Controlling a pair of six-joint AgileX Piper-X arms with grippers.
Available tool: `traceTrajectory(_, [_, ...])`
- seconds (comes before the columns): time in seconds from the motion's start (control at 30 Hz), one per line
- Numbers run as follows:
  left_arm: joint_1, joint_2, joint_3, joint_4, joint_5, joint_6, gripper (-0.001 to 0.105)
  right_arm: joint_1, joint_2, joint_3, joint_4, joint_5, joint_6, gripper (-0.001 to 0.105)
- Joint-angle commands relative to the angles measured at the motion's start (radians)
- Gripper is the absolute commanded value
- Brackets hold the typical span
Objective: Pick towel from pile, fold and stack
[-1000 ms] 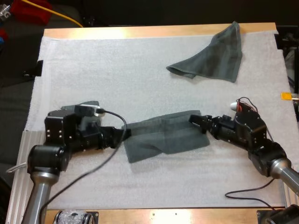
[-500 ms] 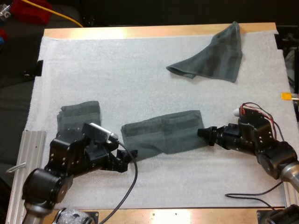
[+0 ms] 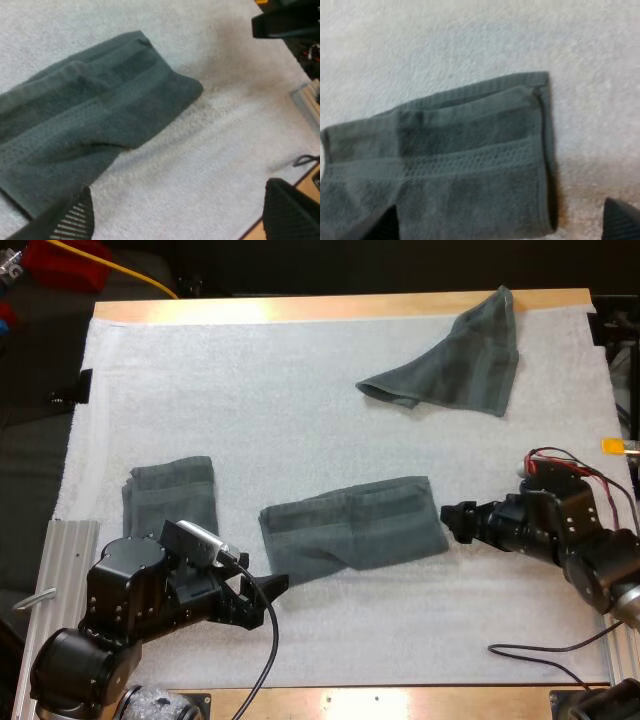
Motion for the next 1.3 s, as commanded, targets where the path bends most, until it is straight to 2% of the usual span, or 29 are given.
traceTrajectory(0.0, [-0.002, -0.005, -0.007, 0.009, 0.010, -0.009, 0.068, -0.021, -0.006, -0.010, 0.008, -0.005, -0.021, 0.078])
traceTrajectory(0.2, [-0.002, -0.005, -0.007, 0.027, 0.013, -0.009, 0.068, -0.137, -0.004, -0.010, 0.017, -0.120, -0.053, 0.078])
traceTrajectory(0.47, [-0.002, -0.005, -0.007, 0.029, 0.020, -0.009, 0.068, -0.268, 0.039, -0.010, 0.050, -0.238, -0.161, 0.078])
traceTrajectory(0.8, [-0.002, -0.005, -0.007, 0.034, 0.020, -0.009, 0.068, -0.283, 0.201, -0.010, 0.017, -0.390, -0.208, 0.078])
traceTrajectory(1.27, [-0.002, -0.005, -0.007, 0.088, 0.020, -0.002, 0.068, -0.283, 0.458, -0.010, -0.197, -0.566, -0.165, 0.078])
